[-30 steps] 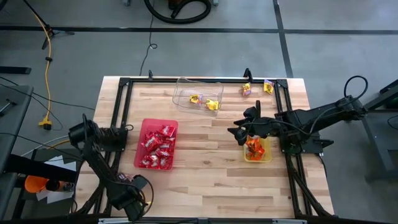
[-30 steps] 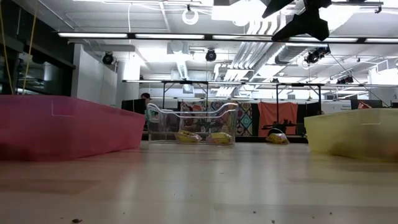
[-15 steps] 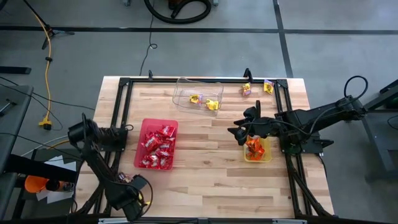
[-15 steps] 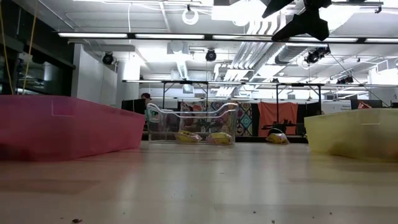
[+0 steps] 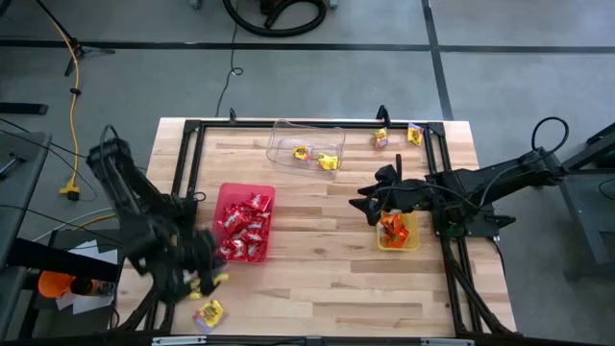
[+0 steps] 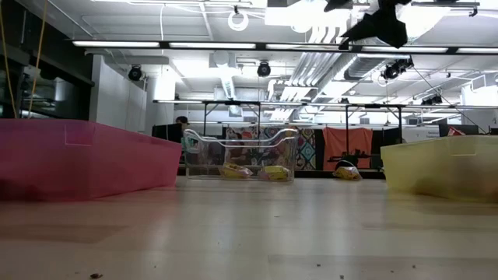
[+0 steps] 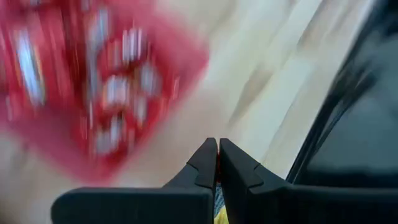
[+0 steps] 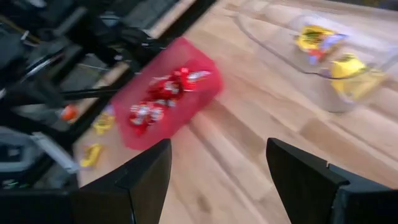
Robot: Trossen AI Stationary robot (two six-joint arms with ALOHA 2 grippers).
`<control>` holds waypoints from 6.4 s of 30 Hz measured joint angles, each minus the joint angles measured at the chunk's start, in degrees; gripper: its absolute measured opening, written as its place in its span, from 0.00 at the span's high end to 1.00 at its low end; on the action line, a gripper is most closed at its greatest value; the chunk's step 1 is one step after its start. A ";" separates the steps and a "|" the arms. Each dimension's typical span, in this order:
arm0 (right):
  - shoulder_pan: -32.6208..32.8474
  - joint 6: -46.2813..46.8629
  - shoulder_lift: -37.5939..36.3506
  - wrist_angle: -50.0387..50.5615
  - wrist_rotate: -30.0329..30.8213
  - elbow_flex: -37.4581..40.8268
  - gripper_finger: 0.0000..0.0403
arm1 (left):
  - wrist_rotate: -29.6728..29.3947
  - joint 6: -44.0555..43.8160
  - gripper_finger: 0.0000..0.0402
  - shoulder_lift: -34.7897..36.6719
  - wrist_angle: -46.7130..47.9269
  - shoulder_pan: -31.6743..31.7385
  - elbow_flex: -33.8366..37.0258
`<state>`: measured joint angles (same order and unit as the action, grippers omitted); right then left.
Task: Sort candy
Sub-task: Put the orange candy into the yellow bin, then put the yellow candy into the transparent bin
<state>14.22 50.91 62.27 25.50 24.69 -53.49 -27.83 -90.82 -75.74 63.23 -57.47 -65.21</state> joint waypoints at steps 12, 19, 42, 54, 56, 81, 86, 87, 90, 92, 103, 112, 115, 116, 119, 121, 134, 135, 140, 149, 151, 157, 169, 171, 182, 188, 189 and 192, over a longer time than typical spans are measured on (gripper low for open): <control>0.00 -15.61 1.19 -25.07 -6.30 0.00 0.36 | -21.15 52.83 1.00 12.72 -22.19 27.54 0.00; -0.10 -29.37 5.98 -38.45 -6.30 0.00 0.36 | 5.17 79.41 1.00 10.04 -48.16 46.01 -0.02; -1.22 -31.04 7.88 -39.48 -3.36 0.00 0.36 | 29.90 70.38 1.00 8.04 -94.08 58.64 24.11; -2.99 -36.33 13.98 -44.68 -3.90 -0.03 0.38 | 30.42 72.97 1.00 8.11 -96.48 58.53 23.38; -2.99 -37.93 15.46 -46.71 -3.87 -0.04 0.39 | 30.47 72.99 1.00 8.11 -96.44 58.53 23.37; -4.11 -44.91 23.25 -41.03 3.27 -9.51 0.50 | 31.70 72.40 1.00 8.11 -96.66 58.53 23.32; -4.13 -44.76 23.27 -41.67 0.36 -9.52 0.51 | 31.76 72.38 1.00 8.11 -96.66 58.53 23.32; -4.13 -44.62 23.27 -41.68 -1.07 -9.53 0.51 | 31.78 72.38 1.00 8.08 -96.69 58.54 23.32; -4.11 -44.39 23.27 -41.64 -2.66 -9.53 0.51 | 31.78 72.40 1.00 8.11 -97.25 58.60 23.32; -4.11 -44.47 23.27 -41.62 -2.68 -9.53 0.51 | 31.78 72.40 1.00 8.11 -97.22 58.58 23.32; -4.15 -43.88 23.27 -41.35 -0.80 -9.53 0.73 | 28.24 72.45 0.98 8.11 -97.31 58.58 23.32; -4.13 -43.88 23.27 -41.38 -0.85 -9.53 0.98 | 28.17 71.70 0.83 8.12 -97.09 58.60 23.32; -4.13 -43.80 22.77 -40.50 -0.83 -9.53 0.96 | 28.17 70.92 0.75 8.90 -95.83 58.67 23.32; -4.13 -43.80 22.26 -39.76 -0.69 -9.53 0.96 | 28.19 70.92 0.73 9.59 -94.53 58.79 23.32; -4.11 -43.86 19.64 -34.83 0.75 -9.53 0.98 | 28.19 70.89 0.66 12.62 -89.59 59.40 23.32; -4.11 -43.75 17.19 -29.75 2.41 -9.54 0.99 | 28.19 70.85 0.62 15.33 -84.99 60.12 23.34; 3.20 -13.65 2.73 25.13 5.47 -9.44 1.00 | 27.98 68.38 0.55 26.09 -59.49 62.01 23.32; 5.00 -9.86 2.58 29.73 6.17 -9.42 1.00 | 27.99 68.19 0.55 25.92 -59.27 62.01 23.32; 15.24 11.00 2.33 45.68 10.78 -8.10 1.00 | 27.98 67.31 0.55 24.41 -59.10 61.97 23.32; 23.76 46.03 -1.84 43.26 6.60 8.51 1.00 | 28.00 63.41 0.55 22.88 -59.18 61.97 23.34; 22.84 52.26 -3.41 42.20 5.16 10.75 1.00 | 28.00 63.43 0.55 22.88 -59.60 61.97 23.34; 18.86 56.21 -7.32 39.73 5.19 12.00 0.97 | 28.00 63.40 0.55 22.88 -60.00 61.97 23.34; 10.63 49.30 -7.94 39.15 -1.29 12.00 0.69 | 28.00 63.44 0.55 22.88 -59.98 61.97 23.34; 9.93 46.28 -8.11 38.92 -1.87 12.00 0.61 | 28.00 63.45 0.55 22.88 -59.99 61.97 23.34; 8.20 16.39 -12.08 9.84 14.99 4.02 0.43 | 29.11 60.86 0.55 22.88 -60.20 61.77 23.34; 5.52 -24.19 -6.85 -31.70 8.71 4.09 0.43 | 29.22 59.85 0.55 22.88 -61.38 59.40 23.34; 4.91 -27.08 -5.26 -35.39 7.02 4.06 0.43 | 29.27 59.40 0.55 22.90 -61.66 58.78 23.34; 3.31 -31.10 -0.80 -38.11 5.02 2.66 0.43 | 30.70 56.88 0.55 22.93 -61.68 57.17 23.34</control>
<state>17.53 19.81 61.47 -12.61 29.71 -50.83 2.87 -33.93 -52.82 1.54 -0.30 -41.87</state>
